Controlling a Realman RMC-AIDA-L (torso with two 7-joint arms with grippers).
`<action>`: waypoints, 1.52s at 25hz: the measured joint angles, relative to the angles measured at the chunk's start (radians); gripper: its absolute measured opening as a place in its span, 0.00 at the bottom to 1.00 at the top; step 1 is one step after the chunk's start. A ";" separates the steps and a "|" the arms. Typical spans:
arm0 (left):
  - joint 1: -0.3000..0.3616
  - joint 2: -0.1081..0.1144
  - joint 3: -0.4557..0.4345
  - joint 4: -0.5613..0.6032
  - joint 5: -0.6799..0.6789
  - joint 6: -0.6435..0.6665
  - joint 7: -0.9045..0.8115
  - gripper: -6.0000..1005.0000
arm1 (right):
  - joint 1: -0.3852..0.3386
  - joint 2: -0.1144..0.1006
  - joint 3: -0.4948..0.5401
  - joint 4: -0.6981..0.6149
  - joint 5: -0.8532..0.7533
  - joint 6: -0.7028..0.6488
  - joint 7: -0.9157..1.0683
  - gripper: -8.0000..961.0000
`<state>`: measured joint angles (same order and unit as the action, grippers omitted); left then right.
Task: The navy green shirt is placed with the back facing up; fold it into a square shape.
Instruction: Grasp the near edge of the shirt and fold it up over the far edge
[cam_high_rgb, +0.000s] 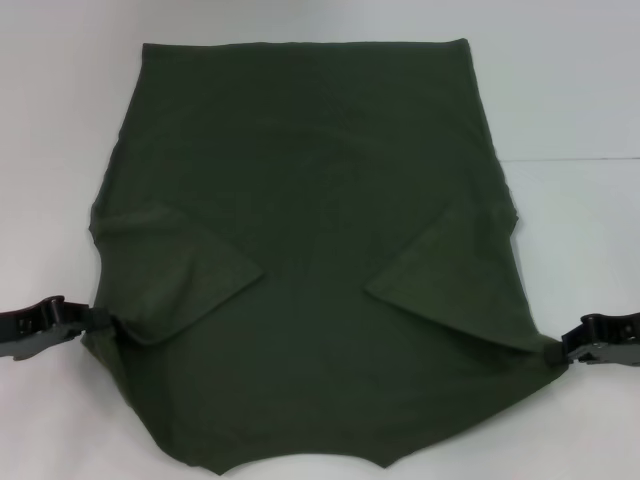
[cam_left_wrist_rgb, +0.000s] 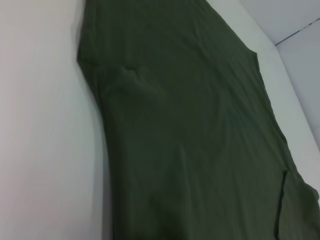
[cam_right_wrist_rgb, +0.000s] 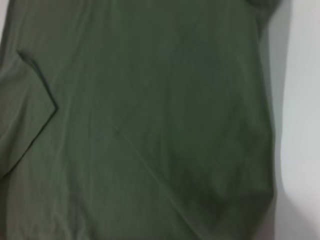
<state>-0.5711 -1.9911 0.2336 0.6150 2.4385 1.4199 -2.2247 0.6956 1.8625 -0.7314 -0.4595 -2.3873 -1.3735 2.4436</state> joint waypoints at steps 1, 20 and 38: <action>-0.001 0.001 0.001 0.000 -0.001 0.005 0.000 0.03 | -0.004 -0.002 0.003 -0.012 0.000 -0.008 -0.023 0.04; 0.010 0.047 -0.041 0.084 0.005 0.309 -0.024 0.03 | -0.041 -0.056 0.095 -0.098 0.004 -0.230 -0.333 0.03; 0.075 0.076 -0.095 0.233 0.016 0.611 -0.092 0.03 | -0.090 -0.055 0.124 -0.137 0.004 -0.410 -0.520 0.03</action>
<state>-0.4961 -1.9148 0.1388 0.8478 2.4545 2.0310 -2.3171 0.6058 1.8078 -0.6070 -0.5962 -2.3833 -1.7837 1.9237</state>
